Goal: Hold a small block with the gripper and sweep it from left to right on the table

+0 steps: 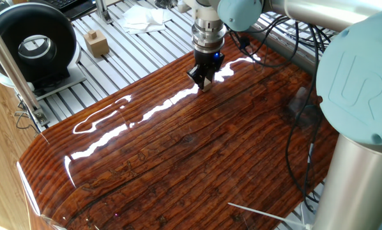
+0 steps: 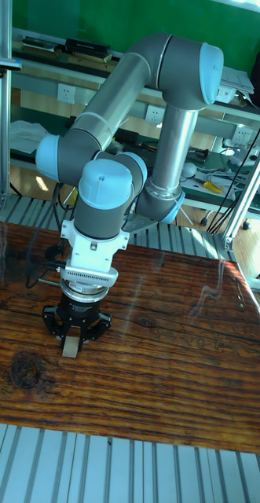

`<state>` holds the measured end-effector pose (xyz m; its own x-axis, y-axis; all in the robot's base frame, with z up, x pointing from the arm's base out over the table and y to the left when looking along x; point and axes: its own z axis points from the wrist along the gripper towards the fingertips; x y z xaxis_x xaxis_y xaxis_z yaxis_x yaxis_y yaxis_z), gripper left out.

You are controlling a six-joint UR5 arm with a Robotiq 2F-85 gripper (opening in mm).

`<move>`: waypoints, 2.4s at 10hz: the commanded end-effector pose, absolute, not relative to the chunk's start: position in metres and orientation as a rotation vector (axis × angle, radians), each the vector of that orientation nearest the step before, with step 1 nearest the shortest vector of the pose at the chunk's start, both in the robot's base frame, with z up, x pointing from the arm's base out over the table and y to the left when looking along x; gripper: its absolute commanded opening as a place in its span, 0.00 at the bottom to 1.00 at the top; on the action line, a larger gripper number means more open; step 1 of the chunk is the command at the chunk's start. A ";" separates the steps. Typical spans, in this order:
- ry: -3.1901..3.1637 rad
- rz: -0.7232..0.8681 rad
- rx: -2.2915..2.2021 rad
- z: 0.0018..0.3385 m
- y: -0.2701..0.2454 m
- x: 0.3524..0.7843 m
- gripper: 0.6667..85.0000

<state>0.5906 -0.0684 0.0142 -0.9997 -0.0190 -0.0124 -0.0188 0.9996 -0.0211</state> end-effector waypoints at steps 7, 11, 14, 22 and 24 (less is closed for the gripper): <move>3.122 0.004 -0.011 0.019 -0.065 0.594 0.00; 3.123 -0.038 -0.081 0.020 -0.071 0.593 0.00; 3.132 -0.168 -0.180 0.021 -0.093 0.590 0.00; 3.080 -0.084 -0.262 0.020 -0.078 0.602 0.00; 3.067 -0.085 -0.278 0.020 -0.078 0.605 0.00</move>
<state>0.6012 -0.0788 0.0192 -0.9841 -0.1734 -0.0399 -0.1705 0.9831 -0.0666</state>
